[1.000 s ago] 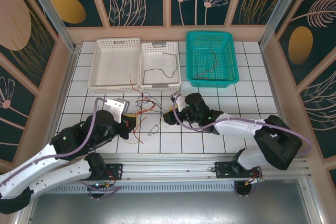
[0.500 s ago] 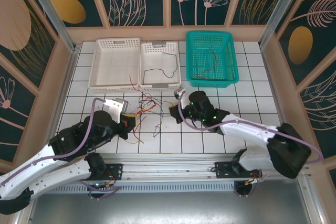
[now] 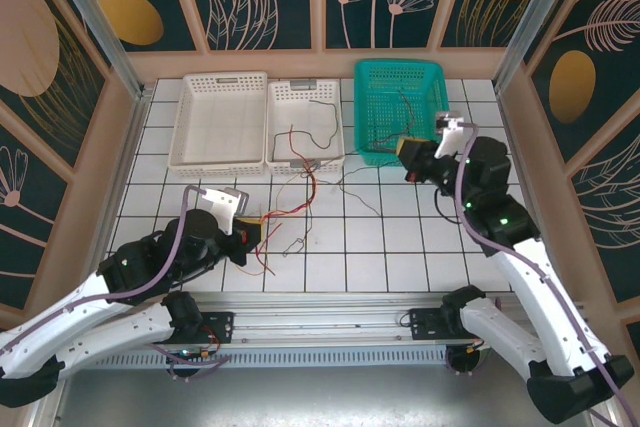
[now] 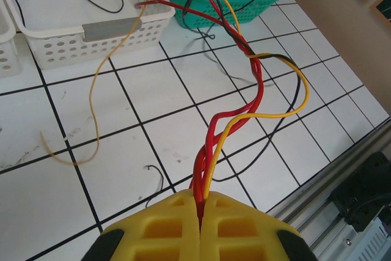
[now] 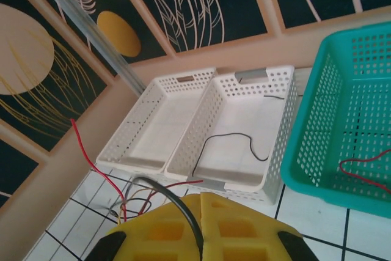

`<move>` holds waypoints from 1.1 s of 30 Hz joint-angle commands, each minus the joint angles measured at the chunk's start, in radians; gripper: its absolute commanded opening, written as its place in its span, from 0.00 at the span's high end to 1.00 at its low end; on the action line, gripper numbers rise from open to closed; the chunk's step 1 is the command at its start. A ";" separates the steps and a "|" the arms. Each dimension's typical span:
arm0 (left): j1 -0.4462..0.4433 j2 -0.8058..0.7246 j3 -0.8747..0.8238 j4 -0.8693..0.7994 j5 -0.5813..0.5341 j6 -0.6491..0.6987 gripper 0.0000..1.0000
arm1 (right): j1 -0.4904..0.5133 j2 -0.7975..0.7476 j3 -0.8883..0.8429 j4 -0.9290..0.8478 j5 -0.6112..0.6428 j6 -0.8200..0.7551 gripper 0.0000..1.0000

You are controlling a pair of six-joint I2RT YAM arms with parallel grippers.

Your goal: Untangle the cables

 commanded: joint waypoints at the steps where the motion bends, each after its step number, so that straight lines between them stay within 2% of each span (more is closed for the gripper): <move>1: 0.004 -0.003 0.000 0.016 -0.006 0.015 1.00 | -0.028 0.000 0.098 -0.160 -0.003 0.005 1.00; 9: 0.003 0.040 0.007 0.003 -0.014 0.010 1.00 | -0.105 0.004 0.335 -0.255 0.079 0.000 1.00; 14: 0.004 0.043 0.007 0.006 -0.009 0.011 1.00 | -0.107 0.055 0.455 -0.279 0.036 0.008 1.00; 19: 0.004 0.028 0.005 0.004 -0.012 0.009 1.00 | -0.107 0.080 0.557 -0.300 0.065 0.004 1.00; 23: 0.003 0.032 0.006 0.006 -0.008 0.012 1.00 | -0.107 0.125 0.610 -0.298 0.003 0.018 1.00; 30: 0.004 0.005 -0.001 0.017 0.007 0.019 1.00 | -0.107 0.232 0.613 -0.188 -0.200 0.077 1.00; 33: 0.004 -0.009 -0.005 0.022 0.008 0.020 1.00 | -0.104 0.296 0.627 -0.146 -0.239 0.089 1.00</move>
